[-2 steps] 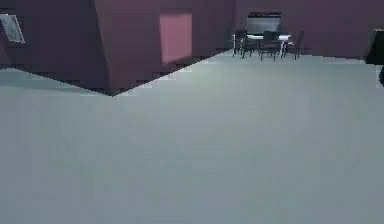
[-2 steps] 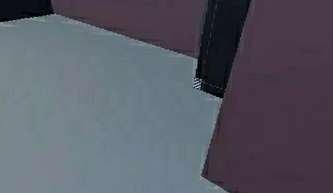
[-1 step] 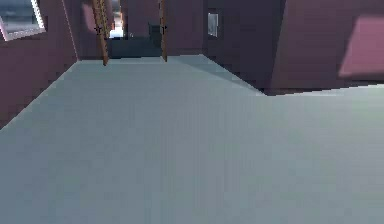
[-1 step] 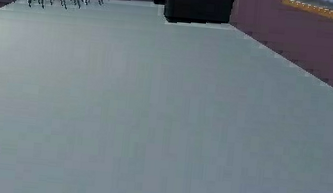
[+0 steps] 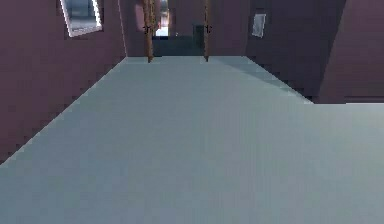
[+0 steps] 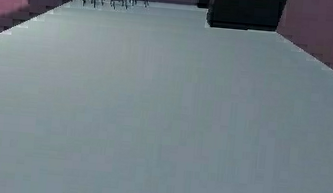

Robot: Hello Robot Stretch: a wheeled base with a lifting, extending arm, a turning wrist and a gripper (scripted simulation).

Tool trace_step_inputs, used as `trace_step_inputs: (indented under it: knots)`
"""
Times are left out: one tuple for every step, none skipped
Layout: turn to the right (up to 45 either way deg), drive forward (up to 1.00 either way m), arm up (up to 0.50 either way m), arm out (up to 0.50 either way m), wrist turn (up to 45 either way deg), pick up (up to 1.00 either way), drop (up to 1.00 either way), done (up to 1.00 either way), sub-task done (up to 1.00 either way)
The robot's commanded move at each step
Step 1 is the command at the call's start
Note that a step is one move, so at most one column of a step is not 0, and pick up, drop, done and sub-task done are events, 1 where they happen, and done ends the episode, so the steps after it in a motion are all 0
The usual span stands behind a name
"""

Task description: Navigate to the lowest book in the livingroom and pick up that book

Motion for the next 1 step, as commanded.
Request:
trace_step_inputs:
  knots:
    - [0.0,1.0,0.0,0.0,0.0,0.0,0.0,0.0,0.0]
